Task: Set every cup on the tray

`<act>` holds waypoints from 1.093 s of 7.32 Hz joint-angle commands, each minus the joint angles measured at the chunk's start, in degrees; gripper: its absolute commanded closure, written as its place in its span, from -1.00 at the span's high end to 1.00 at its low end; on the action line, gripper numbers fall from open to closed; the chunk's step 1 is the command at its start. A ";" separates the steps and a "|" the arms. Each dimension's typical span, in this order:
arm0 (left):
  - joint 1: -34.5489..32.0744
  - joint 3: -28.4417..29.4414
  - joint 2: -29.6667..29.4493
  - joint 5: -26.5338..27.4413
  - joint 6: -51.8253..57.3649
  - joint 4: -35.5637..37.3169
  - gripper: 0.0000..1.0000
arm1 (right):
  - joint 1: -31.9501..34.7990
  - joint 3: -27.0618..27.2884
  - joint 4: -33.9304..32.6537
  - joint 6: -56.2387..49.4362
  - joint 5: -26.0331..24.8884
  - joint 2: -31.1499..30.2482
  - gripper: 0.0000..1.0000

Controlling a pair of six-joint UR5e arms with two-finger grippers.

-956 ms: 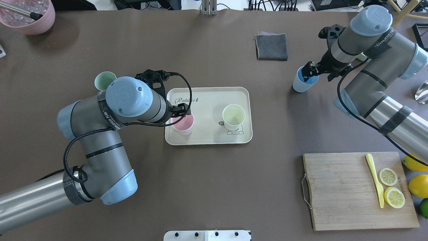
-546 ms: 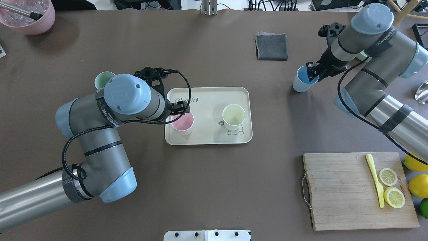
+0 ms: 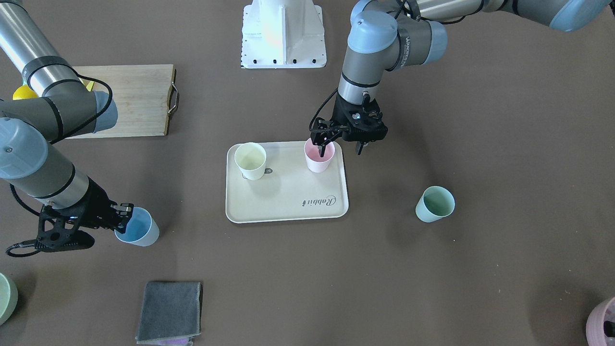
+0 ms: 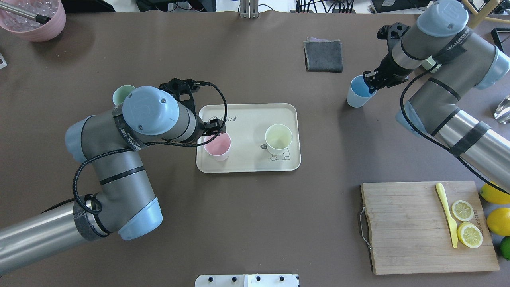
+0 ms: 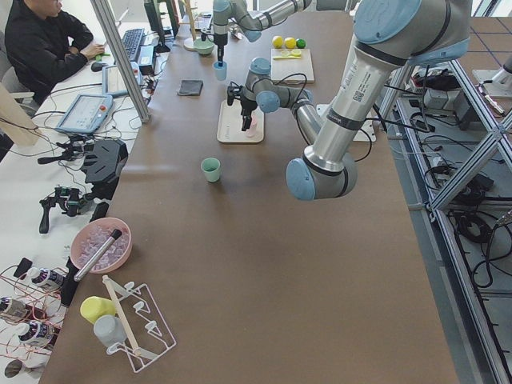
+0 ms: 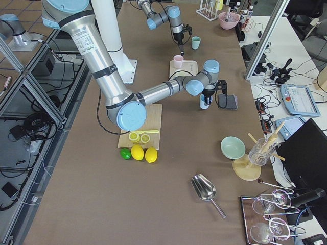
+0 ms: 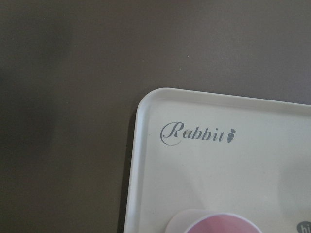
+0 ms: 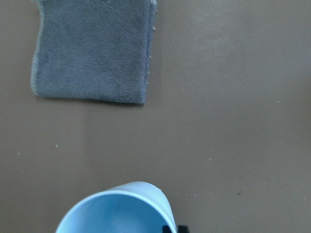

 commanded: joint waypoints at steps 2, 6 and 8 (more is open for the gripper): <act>-5.26 -0.56 0.80 -4.81 5.46 -0.02 0.95 | 0.27 2.08 -2.81 1.08 3.81 5.86 -1.00; -16.51 -0.30 3.70 -15.44 18.72 0.24 0.95 | -9.91 1.46 -5.64 13.19 -3.73 13.26 -1.00; -18.19 0.05 3.79 -15.90 19.27 0.41 0.95 | -13.95 1.03 -5.47 14.35 -6.80 13.01 -1.00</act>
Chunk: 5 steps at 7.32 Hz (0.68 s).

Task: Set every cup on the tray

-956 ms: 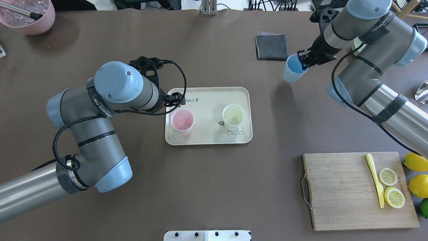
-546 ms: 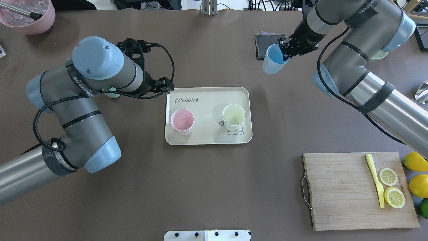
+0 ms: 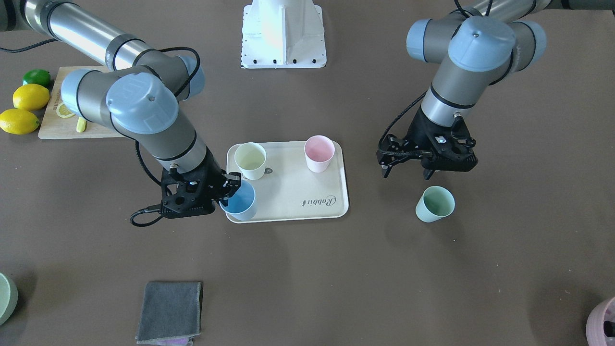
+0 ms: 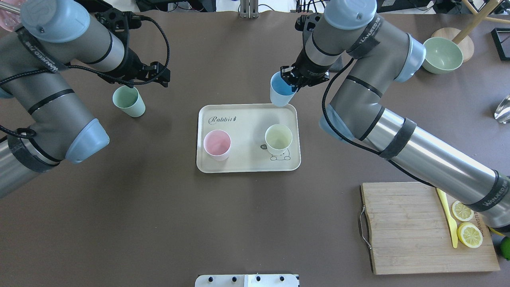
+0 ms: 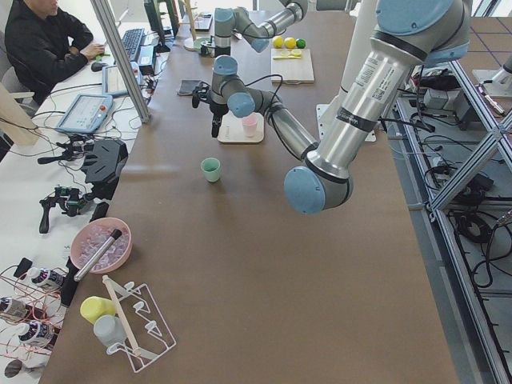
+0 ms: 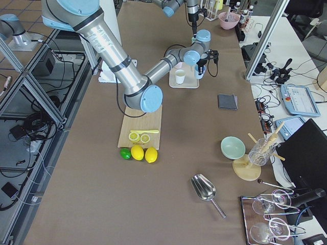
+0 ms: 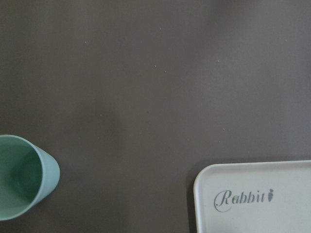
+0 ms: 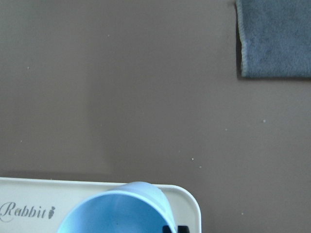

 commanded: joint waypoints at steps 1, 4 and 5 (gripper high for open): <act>-1.39 0.30 0.13 -0.55 0.75 -0.02 0.95 | -3.81 -0.66 0.08 1.37 -3.28 -0.28 -1.00; -1.83 0.39 0.39 -0.63 1.01 -0.02 0.95 | -5.05 -0.75 0.17 1.37 -4.52 -0.55 -1.00; -1.74 0.56 0.74 -0.55 1.10 -0.11 0.95 | -4.96 -0.75 -0.27 1.46 -4.52 -0.20 -0.46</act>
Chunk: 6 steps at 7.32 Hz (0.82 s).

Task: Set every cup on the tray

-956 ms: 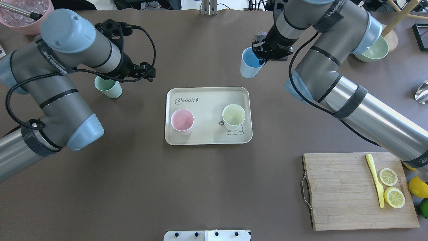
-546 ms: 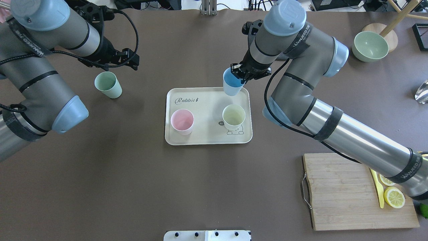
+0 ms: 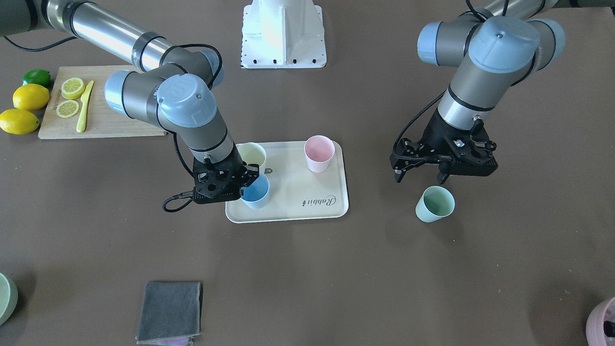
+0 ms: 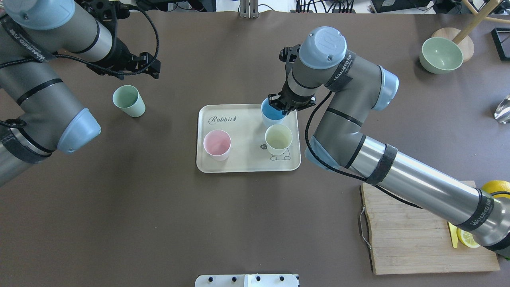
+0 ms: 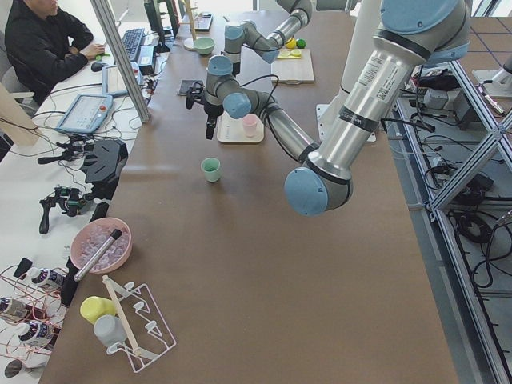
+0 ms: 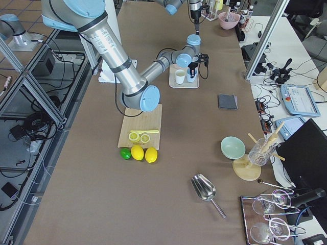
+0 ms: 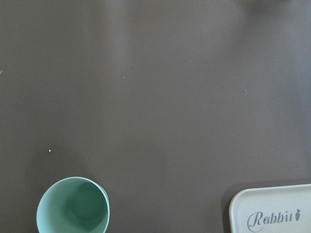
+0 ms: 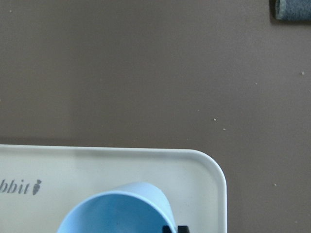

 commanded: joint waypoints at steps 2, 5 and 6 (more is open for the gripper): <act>0.00 1.42 1.41 0.25 3.68 -0.70 0.95 | 2.02 -0.02 -0.25 0.08 -0.11 0.40 1.00; -0.61 1.86 4.83 0.34 8.94 -3.25 0.95 | 5.44 0.16 -0.52 -0.01 3.47 1.55 1.00; -2.09 3.60 4.75 0.08 11.32 -3.25 0.95 | 6.68 0.24 -0.60 -0.01 5.32 1.72 1.00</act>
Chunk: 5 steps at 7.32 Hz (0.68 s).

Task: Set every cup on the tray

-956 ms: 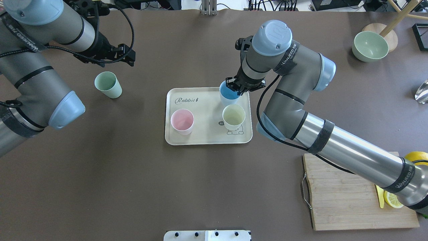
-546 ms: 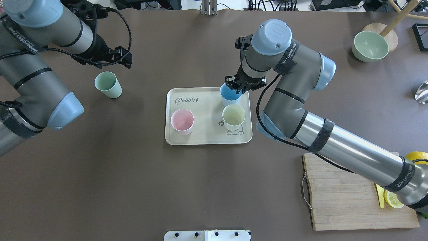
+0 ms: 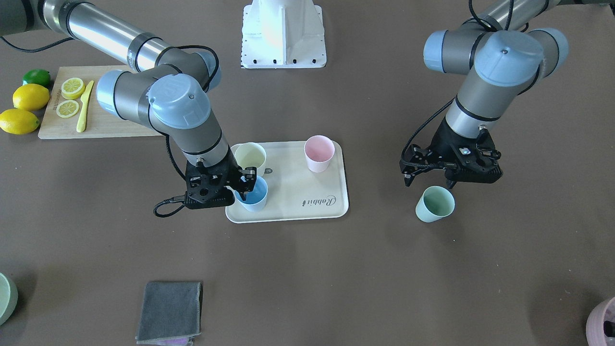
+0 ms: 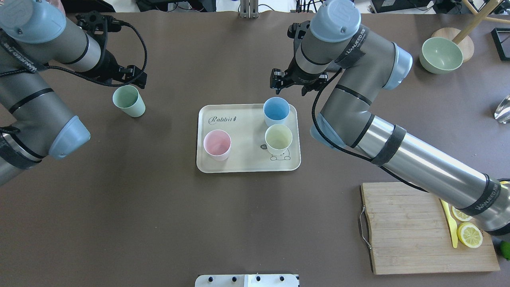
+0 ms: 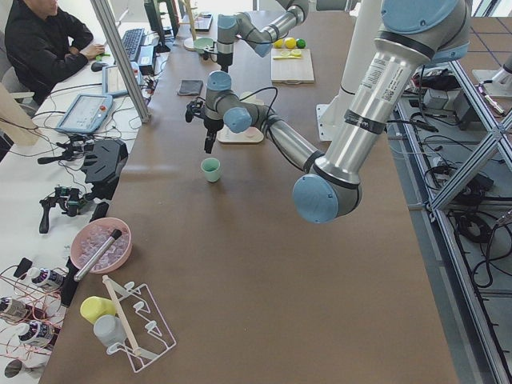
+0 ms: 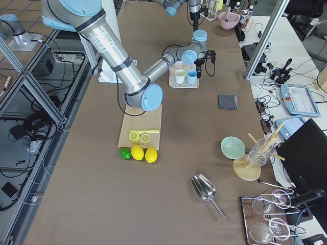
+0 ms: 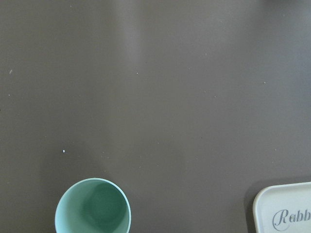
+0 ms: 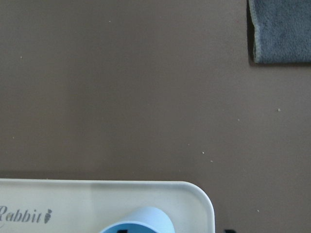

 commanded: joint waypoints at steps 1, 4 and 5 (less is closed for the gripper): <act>-2.72 4.27 0.24 -0.28 6.52 -0.98 0.96 | 2.98 0.44 -0.19 -0.03 4.33 0.27 1.00; -2.64 14.01 0.15 -0.19 6.22 -12.81 0.95 | 5.54 1.06 -0.19 -0.56 7.06 -0.08 1.00; -2.56 14.48 0.32 -0.28 6.21 -13.46 0.95 | 6.41 1.06 -0.28 -0.91 7.94 -0.34 1.00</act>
